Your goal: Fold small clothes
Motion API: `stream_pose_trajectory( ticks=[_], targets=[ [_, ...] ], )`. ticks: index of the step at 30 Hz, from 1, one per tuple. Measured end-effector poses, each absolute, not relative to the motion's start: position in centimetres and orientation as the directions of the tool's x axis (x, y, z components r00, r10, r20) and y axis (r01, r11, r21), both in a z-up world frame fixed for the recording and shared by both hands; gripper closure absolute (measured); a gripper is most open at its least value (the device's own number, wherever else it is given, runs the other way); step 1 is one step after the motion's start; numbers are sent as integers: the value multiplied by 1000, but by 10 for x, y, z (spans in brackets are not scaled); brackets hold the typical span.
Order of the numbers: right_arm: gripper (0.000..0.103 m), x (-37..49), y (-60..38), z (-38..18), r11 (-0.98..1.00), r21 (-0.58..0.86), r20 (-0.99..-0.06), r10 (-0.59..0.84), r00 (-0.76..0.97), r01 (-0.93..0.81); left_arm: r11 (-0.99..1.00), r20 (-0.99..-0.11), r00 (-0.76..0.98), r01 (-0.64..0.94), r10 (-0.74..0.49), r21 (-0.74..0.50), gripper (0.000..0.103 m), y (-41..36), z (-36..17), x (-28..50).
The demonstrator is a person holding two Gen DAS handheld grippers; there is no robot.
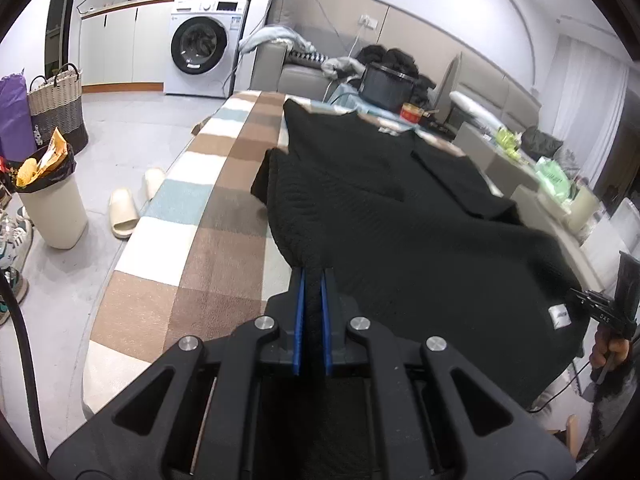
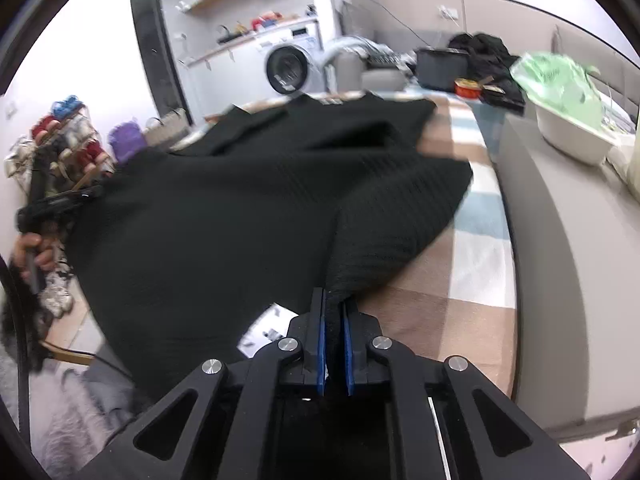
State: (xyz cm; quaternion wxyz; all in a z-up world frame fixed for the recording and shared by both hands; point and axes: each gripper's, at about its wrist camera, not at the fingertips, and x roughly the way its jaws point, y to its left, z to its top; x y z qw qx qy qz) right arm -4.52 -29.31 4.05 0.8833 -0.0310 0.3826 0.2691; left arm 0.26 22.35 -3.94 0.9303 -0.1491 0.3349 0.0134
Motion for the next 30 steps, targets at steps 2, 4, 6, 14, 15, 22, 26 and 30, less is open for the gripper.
stream_pose_trajectory(
  ticks=[2,4,6,14,15,22,26,30],
  targets=[
    [96,-56,-305,56,841,210,-622,508,596,-499,951,-604,792,-109,-94,-290,98,224,-34,-5],
    [96,-63,-320,68,814,304,-539,575,615,-494,948,-582,806,-90,-111,-305,98,223,-28,-14],
    [96,-68,-329,77,781,370,-468,625,625,-504,944,-561,818,-70,-130,-322,98,221,-22,-24],
    [96,-78,-337,92,675,520,-260,709,656,-524,928,-496,853,-42,-159,-369,98,224,-3,-59],
    [96,-76,-339,95,670,528,-240,708,664,-522,925,-486,859,-39,-162,-377,98,225,0,-62],
    [100,-79,-367,103,621,628,-111,669,735,-470,907,-443,881,-42,-164,-420,98,234,15,-72],
    [100,-82,-366,112,772,517,-261,553,791,-369,908,-450,880,-52,-155,-415,98,233,18,-69],
    [77,-79,-350,98,871,396,-488,469,736,-291,912,-464,874,-64,-145,-405,98,232,15,-67]
  ],
)
